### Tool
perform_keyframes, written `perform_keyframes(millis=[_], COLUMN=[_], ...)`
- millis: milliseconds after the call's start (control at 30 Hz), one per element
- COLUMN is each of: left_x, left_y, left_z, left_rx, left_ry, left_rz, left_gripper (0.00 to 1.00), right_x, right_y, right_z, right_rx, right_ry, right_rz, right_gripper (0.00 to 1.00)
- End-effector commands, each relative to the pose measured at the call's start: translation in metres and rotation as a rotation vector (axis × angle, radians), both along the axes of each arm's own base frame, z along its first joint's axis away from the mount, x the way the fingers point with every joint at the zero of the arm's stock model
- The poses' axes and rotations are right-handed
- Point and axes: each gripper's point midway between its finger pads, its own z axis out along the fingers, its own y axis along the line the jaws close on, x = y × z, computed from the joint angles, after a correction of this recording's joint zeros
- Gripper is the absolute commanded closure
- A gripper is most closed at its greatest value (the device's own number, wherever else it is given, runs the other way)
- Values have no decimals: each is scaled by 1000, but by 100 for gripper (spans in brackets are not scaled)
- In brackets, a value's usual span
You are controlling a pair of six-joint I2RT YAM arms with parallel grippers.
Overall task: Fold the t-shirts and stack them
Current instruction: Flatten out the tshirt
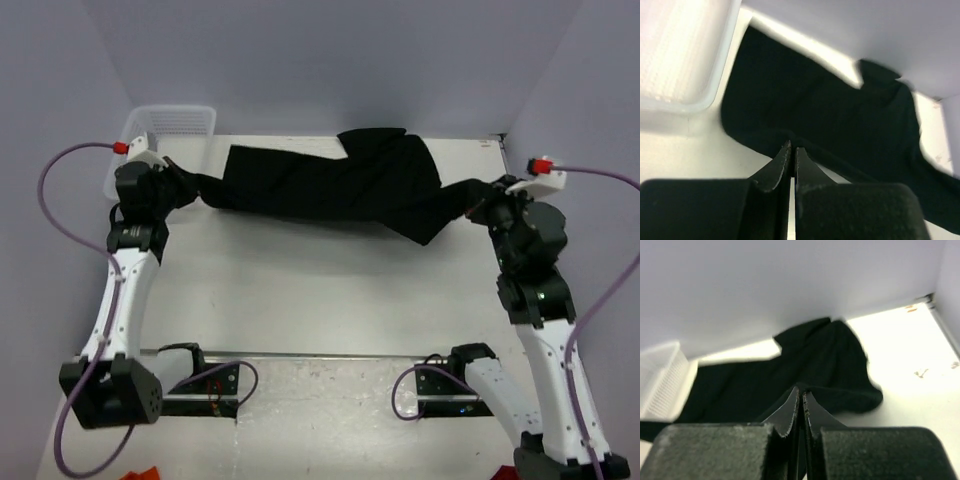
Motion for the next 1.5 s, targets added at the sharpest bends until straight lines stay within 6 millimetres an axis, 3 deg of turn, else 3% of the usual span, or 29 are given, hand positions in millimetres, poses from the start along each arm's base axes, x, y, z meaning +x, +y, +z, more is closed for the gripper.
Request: perform_keyframes(millis=[0, 100, 133, 233, 433, 567, 733, 867, 900, 967, 1000, 1033, 1067, 1100, 1133, 1167, 1200, 1233, 1267, 1300, 1333, 1367, 1400, 1433, 1467], left_x=[-36, -60, -70, -85, -109, -113, -102, -72, -52, -27, -8, 3, 21, 39, 53, 67, 94, 107, 129, 143, 152, 168, 174, 176, 181], left_y=[-4, 6, 7, 11, -6, 0, 12, 4, 4, -5, -6, -8, -7, -4, 1, 5, 7, 7, 8, 8, 8, 5, 2, -1, -4], left_z=[12, -14, -28, -41, -77, -73, -37, 2, 18, 26, 54, 65, 59, 86, 95, 97, 103, 109, 86, 121, 129, 119, 154, 168, 174], left_rx=[-40, 36, 63, 97, 28, 43, 59, 27, 34, 37, 68, 79, 90, 116, 124, 131, 145, 145, 134, 141, 143, 132, 145, 152, 156], left_ry=[30, 159, 211, 261, 350, 329, 214, 89, 28, -25, -133, -177, -181, -295, -323, -322, -337, -350, -299, -365, -379, -364, -438, -468, -478], left_rz=[22, 46, 37, 32, -28, 15, 92, 52, 35, -40, -69, -86, -99, -92, -72, -60, -67, -72, -81, -85, -90, -114, -133, -152, -169], left_gripper=[100, 100, 100, 100, 100, 100, 100, 100, 100, 100, 100, 100, 100, 100, 100, 100, 100, 100, 100, 100, 100, 100, 100, 100, 100], right_x=[-38, -60, -68, -81, -97, -100, -88, -48, -33, -6, 17, 28, 39, 51, 77, 86, 98, 128, 134, 144, 153, 173, 169, 171, 159], right_y=[-24, -24, -23, -21, -19, -19, -22, -15, -12, -8, -3, -2, 0, -1, 2, 0, -3, 2, 1, -2, 1, 5, 6, 10, 9], right_z=[-17, -42, -42, -67, -101, -105, -88, -55, -49, -11, 8, 20, 42, 59, 60, 94, 106, 91, 134, 145, 145, 140, 180, 183, 225], right_rx=[71, 58, 61, 58, 55, 45, 27, 33, 4, 2, -42, -69, -89, -153, -180, -197, -259, -294, -289, -337, -344, -349, -340, -341, -317], right_ry=[124, 227, 223, 299, 416, 408, 388, 283, 269, 131, 41, -1, -64, -123, -130, -199, -221, -168, -237, -237, -210, -190, -272, -260, -343], right_rz=[-142, -139, -122, -112, -107, -109, -130, -118, -100, -87, -59, -51, -49, -49, -49, -71, -89, -72, -93, -107, -100, -92, -97, -77, -87], right_gripper=[100, 100, 100, 100, 100, 100, 100, 100, 100, 100, 100, 100, 100, 100, 100, 100, 100, 100, 100, 100, 100, 100, 100, 100, 100])
